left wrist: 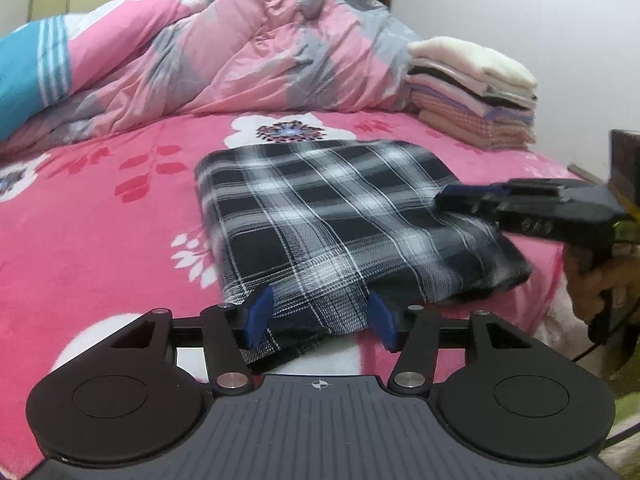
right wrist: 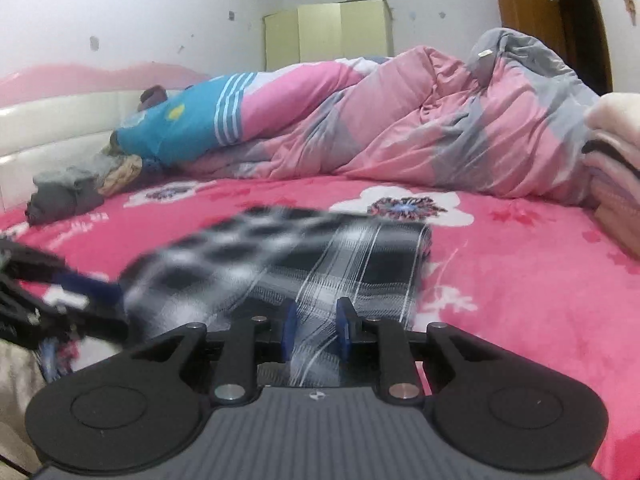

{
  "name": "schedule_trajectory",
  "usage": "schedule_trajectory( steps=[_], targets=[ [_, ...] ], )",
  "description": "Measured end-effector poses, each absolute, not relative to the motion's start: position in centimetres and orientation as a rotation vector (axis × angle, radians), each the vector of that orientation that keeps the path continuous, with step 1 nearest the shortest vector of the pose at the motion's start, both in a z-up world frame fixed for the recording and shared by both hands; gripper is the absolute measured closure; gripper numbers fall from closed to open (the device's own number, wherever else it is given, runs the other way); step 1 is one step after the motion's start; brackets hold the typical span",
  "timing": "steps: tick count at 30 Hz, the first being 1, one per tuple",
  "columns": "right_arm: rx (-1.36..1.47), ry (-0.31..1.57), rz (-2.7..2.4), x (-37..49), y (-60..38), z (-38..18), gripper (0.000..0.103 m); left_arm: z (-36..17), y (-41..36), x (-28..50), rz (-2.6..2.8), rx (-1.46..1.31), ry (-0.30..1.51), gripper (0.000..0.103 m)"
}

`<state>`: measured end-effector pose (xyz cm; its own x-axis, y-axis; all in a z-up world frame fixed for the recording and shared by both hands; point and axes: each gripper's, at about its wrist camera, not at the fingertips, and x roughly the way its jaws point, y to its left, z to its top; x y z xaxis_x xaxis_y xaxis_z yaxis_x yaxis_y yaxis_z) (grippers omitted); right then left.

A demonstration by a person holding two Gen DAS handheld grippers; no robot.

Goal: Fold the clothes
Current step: 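Press the folded plaid pants flat with both open grippers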

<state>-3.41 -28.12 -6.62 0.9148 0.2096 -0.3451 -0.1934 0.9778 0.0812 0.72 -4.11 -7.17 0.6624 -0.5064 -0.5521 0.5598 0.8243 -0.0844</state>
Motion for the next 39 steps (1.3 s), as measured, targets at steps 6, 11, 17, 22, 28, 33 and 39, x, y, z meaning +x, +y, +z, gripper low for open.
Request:
schedule_trajectory(
  steps=[6, 11, 17, 22, 28, 33, 39],
  targets=[
    [0.082, 0.274, 0.217, -2.1, -29.5, -5.3, 0.08, -4.6, -2.6, 0.1, -0.544, 0.006, 0.592, 0.037],
    [0.119, 0.373, 0.227, 0.5, -30.8, -9.6, 0.08, -3.9, -3.8, 1.1, -0.525, -0.035, 0.579, 0.03],
    [0.139, 0.356, 0.246, 0.0, -31.2, -10.1, 0.08, -4.4, -6.5, 4.3, -0.554, -0.094, 0.679, 0.001],
    [0.186, 0.361, 0.27, 0.1, -32.0, -10.3, 0.079, -6.3, -9.7, 5.2, -0.554, 0.01, 0.77, 0.0],
    [0.187, 0.354, 0.271, -0.1, -31.8, -10.4, 0.079, -6.1, -10.0, 4.6, -0.538, 0.045, 0.768, 0.0],
    [0.196, 0.354, 0.27, 0.0, -31.8, -10.5, 0.079, -5.0, -9.1, 4.4, -0.54, -0.005, 0.771, 0.0],
    [0.196, 0.35, 0.268, -0.1, -31.8, -10.6, 0.079, -2.6, -7.8, 3.3, -0.551, -0.053, 0.715, 0.0]
  ],
)
